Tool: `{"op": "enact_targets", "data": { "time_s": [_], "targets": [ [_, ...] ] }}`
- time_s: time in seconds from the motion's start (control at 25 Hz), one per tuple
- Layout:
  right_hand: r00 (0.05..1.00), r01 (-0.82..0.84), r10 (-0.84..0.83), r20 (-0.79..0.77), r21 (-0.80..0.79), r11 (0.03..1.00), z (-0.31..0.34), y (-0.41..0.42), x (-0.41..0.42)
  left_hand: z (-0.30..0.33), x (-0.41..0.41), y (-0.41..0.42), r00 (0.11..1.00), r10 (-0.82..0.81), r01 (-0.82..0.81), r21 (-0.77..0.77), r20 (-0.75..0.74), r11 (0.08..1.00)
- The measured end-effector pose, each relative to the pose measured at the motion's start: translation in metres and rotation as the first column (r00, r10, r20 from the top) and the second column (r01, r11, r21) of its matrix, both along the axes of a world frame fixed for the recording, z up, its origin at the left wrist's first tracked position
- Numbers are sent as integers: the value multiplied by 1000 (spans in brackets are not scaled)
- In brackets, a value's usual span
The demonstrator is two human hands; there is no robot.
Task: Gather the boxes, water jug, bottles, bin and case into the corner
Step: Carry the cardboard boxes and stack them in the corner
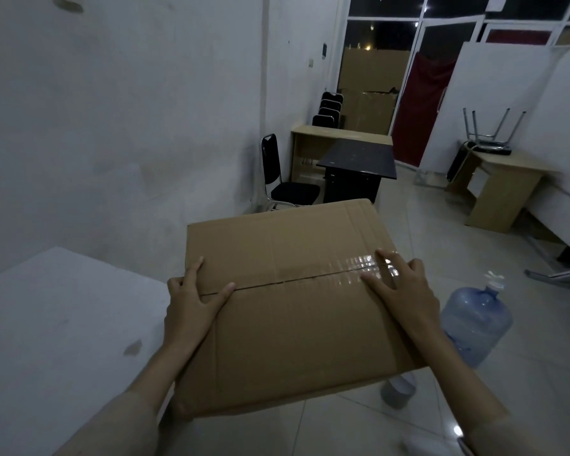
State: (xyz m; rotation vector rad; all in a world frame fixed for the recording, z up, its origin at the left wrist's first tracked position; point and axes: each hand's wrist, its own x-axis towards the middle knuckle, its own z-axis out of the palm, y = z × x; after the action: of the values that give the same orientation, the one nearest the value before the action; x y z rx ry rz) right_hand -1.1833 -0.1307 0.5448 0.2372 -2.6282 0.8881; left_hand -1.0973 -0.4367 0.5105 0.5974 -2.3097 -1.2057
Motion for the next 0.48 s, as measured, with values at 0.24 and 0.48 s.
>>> {"op": "enact_targets", "data": {
  "time_s": [0.24, 0.48],
  "targets": [
    [999, 29, -29, -19, 25, 999, -1, -57, -139, -9, -141, -52, 999, -29, 31, 70, -23, 997],
    [997, -71, 71, 15, 8, 997, -23, -117, -283, -32, -261, -104, 997, 74, -73, 81, -5, 994]
  ]
}}
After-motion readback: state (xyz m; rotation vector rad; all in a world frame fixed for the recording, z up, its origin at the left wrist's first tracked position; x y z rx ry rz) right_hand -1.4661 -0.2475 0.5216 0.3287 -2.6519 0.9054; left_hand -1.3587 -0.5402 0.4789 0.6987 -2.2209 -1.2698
